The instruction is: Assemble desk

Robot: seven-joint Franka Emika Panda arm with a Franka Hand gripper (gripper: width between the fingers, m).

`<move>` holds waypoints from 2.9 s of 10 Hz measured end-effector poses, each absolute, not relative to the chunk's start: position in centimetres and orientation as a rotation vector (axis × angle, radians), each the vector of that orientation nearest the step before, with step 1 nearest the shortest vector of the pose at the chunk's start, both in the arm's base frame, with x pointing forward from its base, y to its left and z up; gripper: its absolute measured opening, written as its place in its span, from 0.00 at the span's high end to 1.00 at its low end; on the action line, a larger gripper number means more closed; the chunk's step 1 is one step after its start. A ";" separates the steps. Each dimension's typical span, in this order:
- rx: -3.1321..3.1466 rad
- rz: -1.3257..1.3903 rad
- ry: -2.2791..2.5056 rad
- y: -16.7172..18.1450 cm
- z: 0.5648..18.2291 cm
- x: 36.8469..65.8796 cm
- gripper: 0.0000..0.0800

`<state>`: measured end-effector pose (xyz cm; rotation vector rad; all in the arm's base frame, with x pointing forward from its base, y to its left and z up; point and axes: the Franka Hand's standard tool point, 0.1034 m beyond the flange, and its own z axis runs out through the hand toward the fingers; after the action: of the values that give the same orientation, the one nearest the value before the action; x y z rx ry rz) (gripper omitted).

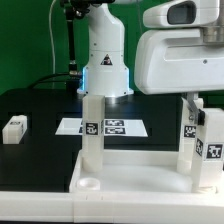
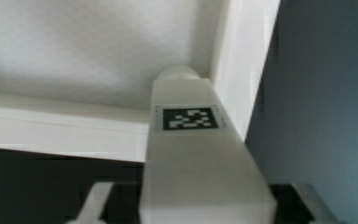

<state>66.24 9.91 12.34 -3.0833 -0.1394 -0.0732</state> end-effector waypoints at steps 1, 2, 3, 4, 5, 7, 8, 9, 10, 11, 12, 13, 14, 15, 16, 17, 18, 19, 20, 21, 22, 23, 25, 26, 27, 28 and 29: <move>-3.083 -0.073 -0.127 9.9 12.3 66.2 0.64; -3.084 -0.072 -0.084 9.9 12.3 66.2 0.64; -3.084 -0.072 -0.083 9.9 12.3 66.2 0.64; -3.073 -0.065 0.132 9.8 12.4 66.3 0.64; -3.057 -0.059 0.316 9.8 12.3 66.2 0.64; -2.994 -0.057 0.682 9.8 12.2 66.3 0.64; -2.954 -0.054 0.837 9.8 12.2 66.3 0.64; -2.901 -0.047 1.001 9.8 12.2 66.3 0.64; -2.835 -0.043 1.171 9.7 12.2 66.3 0.64; -2.760 -0.042 1.328 9.7 12.1 66.3 0.64; -2.675 -0.032 1.474 9.6 12.1 66.4 0.64; -2.598 -0.024 1.593 9.4 12.1 66.4 0.64; -2.568 -0.015 1.632 9.4 12.1 66.4 0.64; -2.546 -0.012 1.665 9.4 12.1 66.4 0.53; -2.563 -0.013 1.640 9.4 12.1 66.4 0.53; -2.590 -0.013 1.600 9.4 12.1 66.3 0.37; -2.609 -0.006 1.575 9.4 12.0 66.2 0.23; -2.686 -0.017 1.459 9.4 12.0 66.2 0.20; -2.779 -0.030 1.293 9.4 12.0 66.1 0.20; -2.841 -0.037 1.153 9.6 12.0 66.1 0.19; -2.895 -0.049 1.008 9.7 12.0 66.2 0.19; -2.924 -0.052 0.925 9.7 11.9 66.1 0.19; -3.014 -0.065 0.614 9.9 11.9 66.0 0.19; -3.050 -0.070 0.440 10.1 11.9 66.0 0.19; -3.070 -0.074 0.300 10.3 11.9 66.0 0.19; -3.082 -0.077 0.203 10.3 11.9 66.0 0.19; -3.095 -0.081 0.050 10.3 11.9 66.0 0.19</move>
Offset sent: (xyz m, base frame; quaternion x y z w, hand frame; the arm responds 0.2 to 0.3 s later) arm -0.0050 0.0002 0.0021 0.0279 -0.0151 0.2494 0.9679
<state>65.97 10.31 11.87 -3.0952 0.0500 -0.0814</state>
